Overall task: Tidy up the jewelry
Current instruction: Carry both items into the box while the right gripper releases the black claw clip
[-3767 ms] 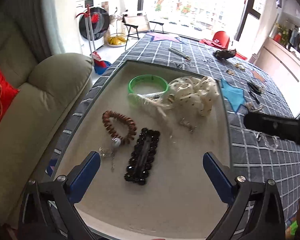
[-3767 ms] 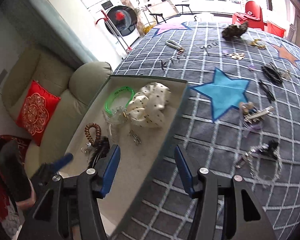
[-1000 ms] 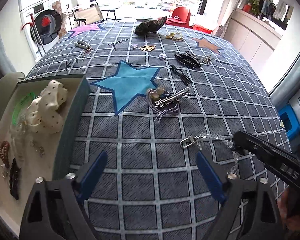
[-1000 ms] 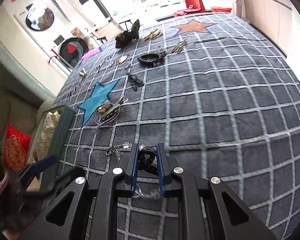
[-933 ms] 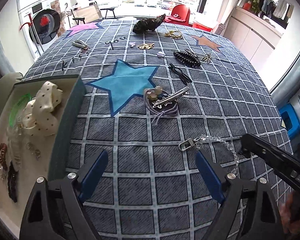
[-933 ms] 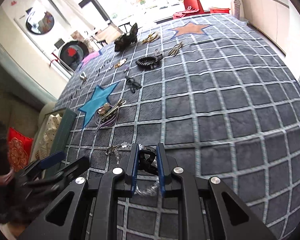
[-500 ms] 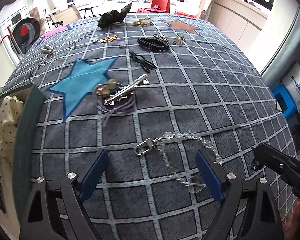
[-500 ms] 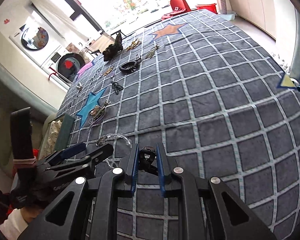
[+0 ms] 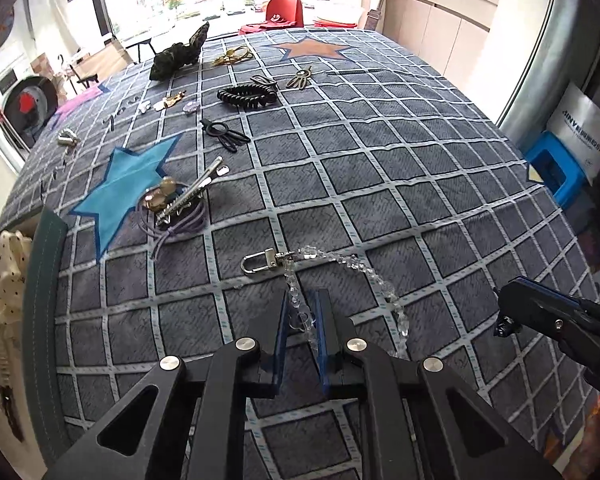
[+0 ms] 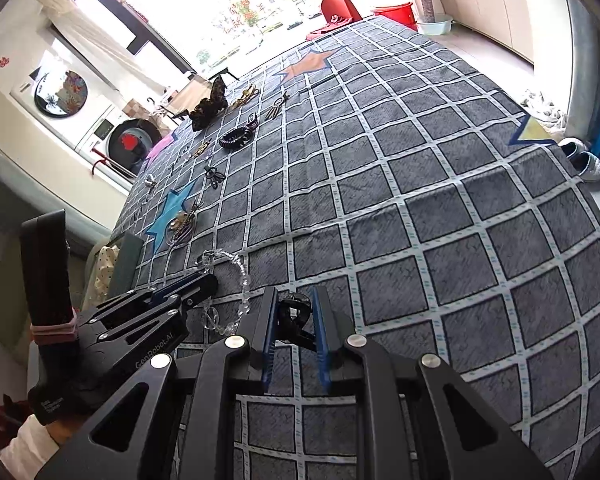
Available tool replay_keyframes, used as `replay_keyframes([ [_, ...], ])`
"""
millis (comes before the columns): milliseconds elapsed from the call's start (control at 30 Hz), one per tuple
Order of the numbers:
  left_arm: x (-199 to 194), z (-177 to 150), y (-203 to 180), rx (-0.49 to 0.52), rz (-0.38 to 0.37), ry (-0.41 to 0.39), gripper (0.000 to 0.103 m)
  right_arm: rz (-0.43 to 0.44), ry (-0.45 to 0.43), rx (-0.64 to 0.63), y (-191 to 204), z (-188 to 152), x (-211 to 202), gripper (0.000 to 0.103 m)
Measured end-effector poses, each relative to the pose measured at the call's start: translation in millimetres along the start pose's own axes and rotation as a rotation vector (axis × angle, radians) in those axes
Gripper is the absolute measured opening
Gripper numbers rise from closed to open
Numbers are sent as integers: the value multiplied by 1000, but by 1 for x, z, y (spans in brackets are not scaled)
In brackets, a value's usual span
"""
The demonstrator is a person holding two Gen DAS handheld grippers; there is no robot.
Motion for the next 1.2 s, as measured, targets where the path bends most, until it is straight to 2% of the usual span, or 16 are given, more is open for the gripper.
replay_keyframes([
  [267,-37,-15,11,-73,-71,-75,15,-6,-1,-6,0,-9,-9,19],
  [533,-73,-25,24,-97,-86,-147,15,-6,2,-40,19,-18,-12,19],
  [833,-110,-39,49,-141,-80,-220,15,9,6,-94,51,-28,-17,19],
  [1200,-156,-56,96,-193,-22,-307,15,49,25,-192,109,-39,-13,19],
])
Point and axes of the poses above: each gripper's, at about its wrist camera, not at the fingertips, and x roughly the way its jaws point, y to its left, z to its top, the point moved 4 cm from there along x, roughly the way its jaws point, and after that the axes turned 8 degrees about x, right-handed, at the moved point
